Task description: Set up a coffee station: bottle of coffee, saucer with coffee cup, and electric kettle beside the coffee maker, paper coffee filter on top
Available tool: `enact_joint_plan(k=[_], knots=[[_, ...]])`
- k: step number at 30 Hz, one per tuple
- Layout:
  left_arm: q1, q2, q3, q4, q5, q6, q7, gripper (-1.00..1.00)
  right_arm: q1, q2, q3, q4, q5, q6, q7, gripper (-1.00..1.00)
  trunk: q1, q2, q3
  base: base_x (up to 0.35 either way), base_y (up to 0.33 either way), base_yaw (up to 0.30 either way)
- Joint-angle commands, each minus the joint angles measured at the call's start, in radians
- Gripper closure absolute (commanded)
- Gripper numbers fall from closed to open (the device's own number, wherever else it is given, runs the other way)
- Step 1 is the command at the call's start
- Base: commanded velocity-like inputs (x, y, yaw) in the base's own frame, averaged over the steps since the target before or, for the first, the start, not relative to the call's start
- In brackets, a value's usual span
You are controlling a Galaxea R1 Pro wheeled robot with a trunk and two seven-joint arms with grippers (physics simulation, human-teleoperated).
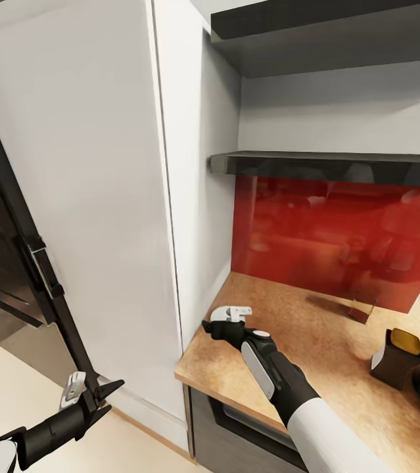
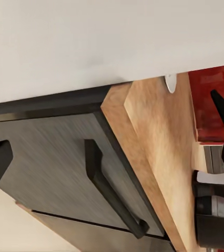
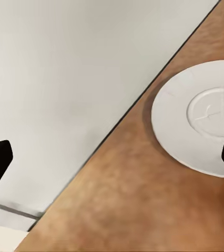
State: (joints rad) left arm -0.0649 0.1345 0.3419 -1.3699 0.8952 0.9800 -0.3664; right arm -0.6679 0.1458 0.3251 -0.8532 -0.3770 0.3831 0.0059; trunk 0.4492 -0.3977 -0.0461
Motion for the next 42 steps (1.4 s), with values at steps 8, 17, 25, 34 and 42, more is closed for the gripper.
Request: enact_joint_plan(k=[8,17,25,34,42], knots=[[0.010,-0.001,0.002,0.000,-0.005,0.005,-0.006,-1.00,-0.001,0.000,-0.001,0.005,0.004,-0.007,0.000,-1.00,0.001,-0.002,-0.002,0.237,0.000,0.000],[0.034,-0.001,0.002,0.000,-0.005,0.005,-0.008,-1.00,-0.001,0.000,-0.001,0.006,0.009,-0.009,-0.003,-1.00,0.001,-0.002,-0.002,0.153,0.000,0.000],[0.055,-0.001,0.002,0.000,-0.005,0.005,-0.008,-1.00,-0.001,-0.004,-0.002,0.010,0.012,-0.010,-0.004,-1.00,0.001,-0.002,-0.002,0.141,0.000,0.000],[0.104,-0.002,0.001,-0.001,-0.004,0.005,-0.010,-1.00,-0.001,-0.025,-0.001,0.035,0.013,-0.048,-0.008,-1.00,0.001,-0.002,-0.002,0.126,0.000,0.000],[0.139,-0.003,0.000,-0.003,-0.004,0.005,-0.011,-1.00,-0.001,-0.026,-0.002,0.098,0.013,-0.116,-0.002,-1.00,0.001,-0.002,-0.002,0.006,0.000,0.000]])
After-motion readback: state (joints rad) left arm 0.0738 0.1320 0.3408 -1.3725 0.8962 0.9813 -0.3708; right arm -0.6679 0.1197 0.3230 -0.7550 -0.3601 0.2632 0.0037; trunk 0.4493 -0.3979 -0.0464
